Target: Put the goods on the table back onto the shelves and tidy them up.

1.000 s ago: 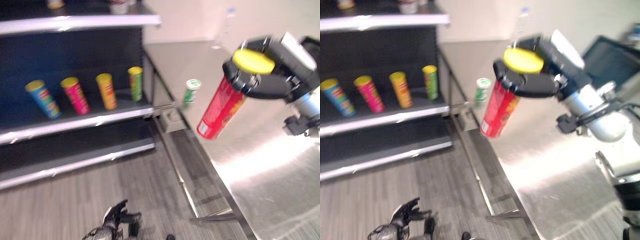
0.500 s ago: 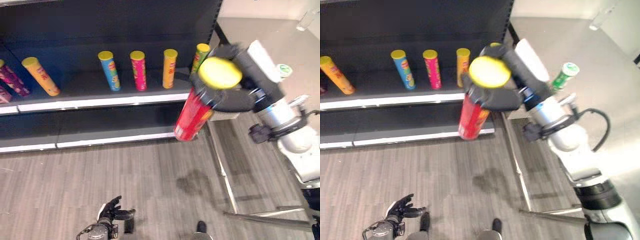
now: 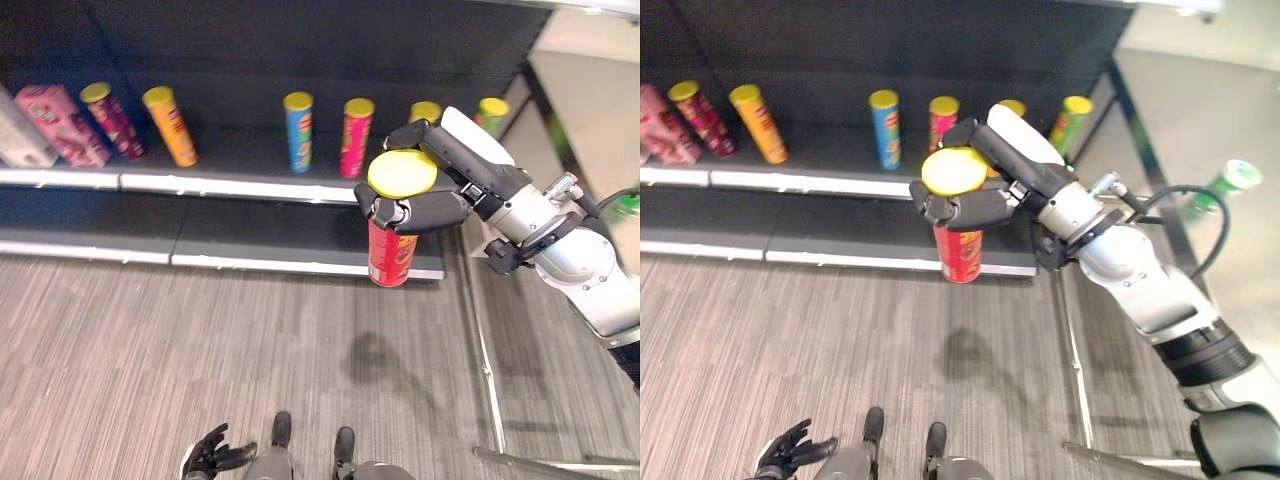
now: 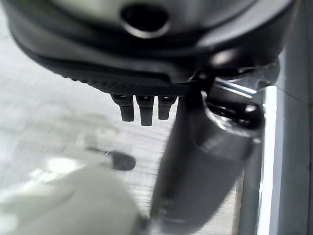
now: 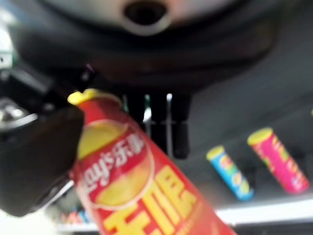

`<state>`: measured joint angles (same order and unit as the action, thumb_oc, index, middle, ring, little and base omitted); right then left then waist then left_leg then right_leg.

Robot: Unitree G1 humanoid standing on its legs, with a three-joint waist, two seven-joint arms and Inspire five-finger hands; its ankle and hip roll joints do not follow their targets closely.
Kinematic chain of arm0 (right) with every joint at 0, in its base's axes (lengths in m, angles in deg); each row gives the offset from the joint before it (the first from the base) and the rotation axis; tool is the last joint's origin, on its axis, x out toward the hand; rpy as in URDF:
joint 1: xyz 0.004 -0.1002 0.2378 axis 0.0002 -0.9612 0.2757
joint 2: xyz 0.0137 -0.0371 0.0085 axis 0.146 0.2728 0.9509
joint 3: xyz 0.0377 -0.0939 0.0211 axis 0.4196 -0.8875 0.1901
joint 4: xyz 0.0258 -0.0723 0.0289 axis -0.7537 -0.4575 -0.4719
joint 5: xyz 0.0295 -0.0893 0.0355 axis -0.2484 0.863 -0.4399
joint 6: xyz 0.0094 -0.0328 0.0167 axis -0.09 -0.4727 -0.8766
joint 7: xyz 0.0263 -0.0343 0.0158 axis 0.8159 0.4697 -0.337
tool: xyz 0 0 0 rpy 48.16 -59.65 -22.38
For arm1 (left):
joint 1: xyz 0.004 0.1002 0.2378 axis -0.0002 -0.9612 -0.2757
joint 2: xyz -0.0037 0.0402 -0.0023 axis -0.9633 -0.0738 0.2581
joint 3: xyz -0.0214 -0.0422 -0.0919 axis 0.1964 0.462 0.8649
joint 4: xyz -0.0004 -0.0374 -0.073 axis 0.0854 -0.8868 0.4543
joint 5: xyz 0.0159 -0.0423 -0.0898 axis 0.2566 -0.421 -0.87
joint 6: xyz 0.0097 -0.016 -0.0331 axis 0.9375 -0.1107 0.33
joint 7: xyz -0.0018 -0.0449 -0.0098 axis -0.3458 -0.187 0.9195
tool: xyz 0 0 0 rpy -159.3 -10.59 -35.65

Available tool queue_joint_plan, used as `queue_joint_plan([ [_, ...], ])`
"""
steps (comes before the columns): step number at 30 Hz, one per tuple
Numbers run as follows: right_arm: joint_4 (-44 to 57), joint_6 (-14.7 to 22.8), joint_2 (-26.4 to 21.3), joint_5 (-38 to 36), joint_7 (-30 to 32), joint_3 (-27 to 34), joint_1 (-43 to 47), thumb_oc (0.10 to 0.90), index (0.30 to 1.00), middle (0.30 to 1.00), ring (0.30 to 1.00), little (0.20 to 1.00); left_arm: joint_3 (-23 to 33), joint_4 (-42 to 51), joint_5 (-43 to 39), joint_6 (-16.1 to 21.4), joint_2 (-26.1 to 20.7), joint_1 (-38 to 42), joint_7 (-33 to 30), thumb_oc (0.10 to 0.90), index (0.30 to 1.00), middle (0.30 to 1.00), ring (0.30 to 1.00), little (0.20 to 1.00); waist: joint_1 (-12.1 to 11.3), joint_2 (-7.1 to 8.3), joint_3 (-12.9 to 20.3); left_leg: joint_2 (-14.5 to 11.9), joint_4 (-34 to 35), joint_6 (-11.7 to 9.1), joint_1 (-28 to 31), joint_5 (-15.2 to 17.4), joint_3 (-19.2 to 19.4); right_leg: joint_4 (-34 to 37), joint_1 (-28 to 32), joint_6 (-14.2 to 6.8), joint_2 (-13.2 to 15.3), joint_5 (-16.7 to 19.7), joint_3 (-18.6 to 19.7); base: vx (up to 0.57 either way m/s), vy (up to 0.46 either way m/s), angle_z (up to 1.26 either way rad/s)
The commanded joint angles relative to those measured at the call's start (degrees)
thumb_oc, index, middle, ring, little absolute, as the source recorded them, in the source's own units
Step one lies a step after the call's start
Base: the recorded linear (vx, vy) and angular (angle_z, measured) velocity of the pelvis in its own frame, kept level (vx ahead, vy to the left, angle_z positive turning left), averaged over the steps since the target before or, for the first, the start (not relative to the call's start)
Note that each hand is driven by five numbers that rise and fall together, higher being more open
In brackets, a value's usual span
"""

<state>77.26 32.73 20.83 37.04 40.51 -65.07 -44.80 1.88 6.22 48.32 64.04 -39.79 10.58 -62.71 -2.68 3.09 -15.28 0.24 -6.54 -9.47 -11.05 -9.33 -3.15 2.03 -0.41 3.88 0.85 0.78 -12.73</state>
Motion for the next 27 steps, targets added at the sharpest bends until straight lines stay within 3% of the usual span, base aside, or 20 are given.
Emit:
queue_joint_plan([
  [1, 2.64, 2.80, 3.38, 0.85, 4.64, 6.17, 2.49, 0.400, 0.300, 0.300, 0.300, 0.300, -1.56, 1.22, 0.75, 1.92, -3.37, -0.03, -0.21, 0.800, 0.900, 0.900, 0.900, 0.900, 0.15, 1.86, 2.40, -4.80, -3.62, 2.46, 2.62, 13.49, 5.09, 2.97, 4.34, -9.17, 3.00, -5.82, 2.26, 0.23, 0.269, 0.68],
  [4, 1.43, 3.19, 4.55, 1.97, 5.90, 6.57, 1.44, 0.400, 0.300, 0.300, 0.300, 0.300, -2.62, 2.18, 1.48, 2.09, -4.00, -0.14, -0.59, 0.800, 0.900, 0.900, 0.900, 0.900, -0.35, 1.25, 2.90, -11.11, 4.49, 1.21, 1.20, 7.30, 1.81, 2.97, 4.48, -9.84, 4.56, -7.48, 3.20, 0.33, 0.374, -0.09],
  [5, -0.08, 3.11, 5.78, 3.37, 8.36, 8.48, -1.35, 0.400, 0.300, 0.300, 0.300, 0.300, -3.44, 3.06, 2.36, 2.45, -4.51, -0.26, -1.29, 0.800, 0.900, 0.900, 0.900, 0.900, -0.36, 0.05, 3.46, -15.42, 10.67, -0.79, -0.95, 3.35, 0.27, 2.97, 6.50, -11.05, 6.47, -10.11, 4.78, 0.38, 0.405, -0.35],
  [7, -0.02, 3.01, 6.02, 3.78, 8.50, 9.61, -3.00, 0.400, 0.300, 0.300, 0.300, 0.300, -3.70, 3.38, 2.85, 2.45, -4.73, -0.34, -1.37, 0.800, 0.900, 0.900, 0.900, 0.900, -0.20, -0.45, 3.59, -16.04, 10.66, -1.34, -1.98, 2.78, 0.53, 2.97, 7.66, -11.70, 7.47, -10.71, 4.85, 0.34, 0.397, -0.12],
  [9, 0.31, 2.08, 6.46, 5.31, 8.25, 10.35, -3.63, 0.400, 0.300, 0.300, 0.300, 0.300, -4.05, 3.38, 3.66, 2.01, -4.88, -0.87, -0.83, 0.800, 0.900, 0.900, 0.900, 0.900, -0.29, -2.75, 5.16, -15.85, 11.54, -2.09, 0.24, 1.77, 1.67, 2.97, 9.78, -12.95, 8.79, -10.39, 5.04, 0.31, 0.393, -0.06],
  [11, 0.40, 2.04, 6.46, 5.34, 8.25, 10.44, -3.76, 0.400, 0.300, 0.300, 0.300, 0.300, -4.09, 3.40, 3.67, 2.00, -4.90, -0.89, -0.84, 0.800, 0.900, 0.900, 0.900, 0.900, -0.37, -2.72, 5.04, -15.84, 11.54, -2.09, 0.43, 1.80, 1.73, 2.97, 9.92, -12.97, 8.83, -10.40, 5.09, 0.18, 0.234, -0.30],
  [12, 0.29, 1.52, 7.28, 7.36, 8.81, 11.87, -5.35, 0.400, 0.300, 0.300, 0.300, 0.300, -4.13, 3.09, 4.79, 1.93, -5.46, -0.16, -0.71, 0.800, 0.900, 0.900, 0.900, 0.900, -0.09, -3.64, 5.93, -13.66, 10.69, -1.77, 1.69, 3.01, 2.88, 2.97, 11.06, -14.28, 12.48, -7.81, 4.28, 0.49, 0.641, -0.22],
  [13, 0.27, 1.08, 9.47, 8.65, 9.55, 12.10, -5.42, 0.400, 0.300, 0.300, 0.300, 0.300, -4.50, 3.06, 6.37, 1.65, -6.76, 0.86, -0.88, 0.800, 0.900, 0.900, 0.900, 0.900, -0.35, -3.53, 5.98, -10.41, 7.52, 0.25, 2.11, 5.44, 4.47, -0.24, 10.51, -14.93, 16.76, -4.72, 3.77, 0.49, 0.647, -0.08],
  [14, 0.25, 1.06, 9.53, 8.68, 9.58, 12.04, -5.33, 0.400, 0.300, 0.300, 0.300, 0.300, -4.44, 3.06, 6.38, 1.64, -6.79, 0.86, -0.88, 0.800, 0.900, 0.900, 0.900, 0.900, -0.42, -3.36, 5.98, -10.24, 7.34, 0.36, 2.06, 5.57, 4.65, -0.42, 10.34, -15.04, 17.00, -4.80, 3.95, 0.33, 0.588, 0.28],
  [15, -0.73, 0.76, 11.10, 9.87, 10.33, 10.65, -3.42, 0.400, 0.300, 0.300, 0.300, 0.300, -3.90, 3.21, 6.17, 1.79, -7.35, 1.69, -1.70, 0.800, 0.900, 0.900, 0.900, 0.900, -0.75, -3.47, 5.91, -8.12, 7.57, 2.27, 3.76, 7.18, 7.00, -4.27, 7.35, -14.84, 20.56, -0.02, 2.98, 0.19, 0.479, 0.14],
  [17, -0.78, 0.70, 11.27, 10.20, 10.73, 11.12, -3.56, 0.400, 0.300, 0.300, 0.300, 0.300, -3.72, 2.90, 6.40, 1.94, -7.89, 2.45, -2.02, 0.800, 0.900, 0.900, 0.900, 0.900, -0.49, -3.73, 5.73, -6.87, 8.58, 3.17, 4.78, 7.45, 8.34, -7.17, 5.28, -13.94, 20.43, 1.67, 2.53, 0.16, 0.388, -0.21],
  [18, -0.73, 0.63, 10.85, 10.02, 10.53, 11.90, -4.30, 0.400, 0.300, 0.300, 0.300, 0.300, -4.04, 2.69, 6.48, 1.75, -7.95, 2.49, -1.53, 0.800, 0.900, 0.900, 0.900, 0.900, 0.11, -3.96, 5.50, -6.01, 9.40, 3.67, 5.77, 7.69, 8.35, -9.33, 3.78, -13.34, 18.12, 0.93, 4.51, 0.16, 0.251, -0.24],
  [19, -0.69, 0.58, 10.43, 9.19, 10.36, 12.24, -3.98, 0.400, 0.300, 0.300, 0.300, 0.300, -3.74, 2.08, 6.49, 1.42, -8.26, 2.79, -1.55, 0.800, 0.900, 0.900, 0.900, 0.900, 0.88, -4.47, 4.92, -4.74, 10.67, 4.49, 7.43, 8.14, 8.39, -9.57, 1.15, -13.12, 13.17, -2.16, 5.74, 0.16, 0.247, -0.02],
  [20, -0.74, 0.58, 10.43, 9.17, 10.37, 12.16, -3.87, 0.400, 0.300, 0.300, 0.300, 0.300, -3.69, 2.06, 6.49, 1.43, -8.24, 2.81, -1.54, 0.800, 0.900, 0.900, 0.900, 0.900, 0.89, -4.52, 4.86, -4.83, 10.68, 4.43, 7.53, 8.23, 8.41, -9.70, 1.16, -13.07, 13.09, -2.30, 5.76, 0.19, 0.217, 0.19],
  [22, -0.58, 1.11, 11.34, 8.08, 10.37, 10.63, -1.94, 0.400, 0.300, 0.300, 0.300, 0.300, -3.40, 1.73, 6.57, 1.44, -8.27, 2.40, -1.79, 0.800, 0.900, 0.900, 0.900, 0.900, 1.04, -4.48, 4.18, -4.06, 10.84, 5.26, 8.62, 9.02, 8.59, -7.40, -0.76, -12.35, 10.12, -3.63, 3.25, 0.16, 0.098, 0.19],
  [23, -0.98, 1.31, 11.50, 7.57, 9.69, 9.27, -0.68, 0.400, 0.300, 0.300, 0.300, 0.300, -2.88, 2.39, 5.54, 1.30, -7.43, 1.61, -1.85, 0.800, 0.900, 0.900, 0.900, 0.900, 1.45, -3.96, 3.08, -3.12, 11.33, 6.17, 10.79, 9.93, 8.93, -5.62, -5.30, -11.72, 5.83, -3.08, 1.46, 0.14, 0.060, -0.01],
  [27, -2.95, 1.85, 10.46, 8.49, 10.20, 9.08, -1.54, 0.400, 0.300, 0.300, 0.300, 0.300, -4.01, 3.31, 6.25, 1.61, -5.94, 0.90, -1.65, 0.800, 0.900, 0.900, 0.900, 0.900, 2.36, -2.95, 2.39, -1.87, 10.98, 6.58, 12.09, 11.44, 8.82, -1.87, -4.95, -11.06, 3.63, -2.96, 1.40, 0.15, 0.012, 0.06],
])
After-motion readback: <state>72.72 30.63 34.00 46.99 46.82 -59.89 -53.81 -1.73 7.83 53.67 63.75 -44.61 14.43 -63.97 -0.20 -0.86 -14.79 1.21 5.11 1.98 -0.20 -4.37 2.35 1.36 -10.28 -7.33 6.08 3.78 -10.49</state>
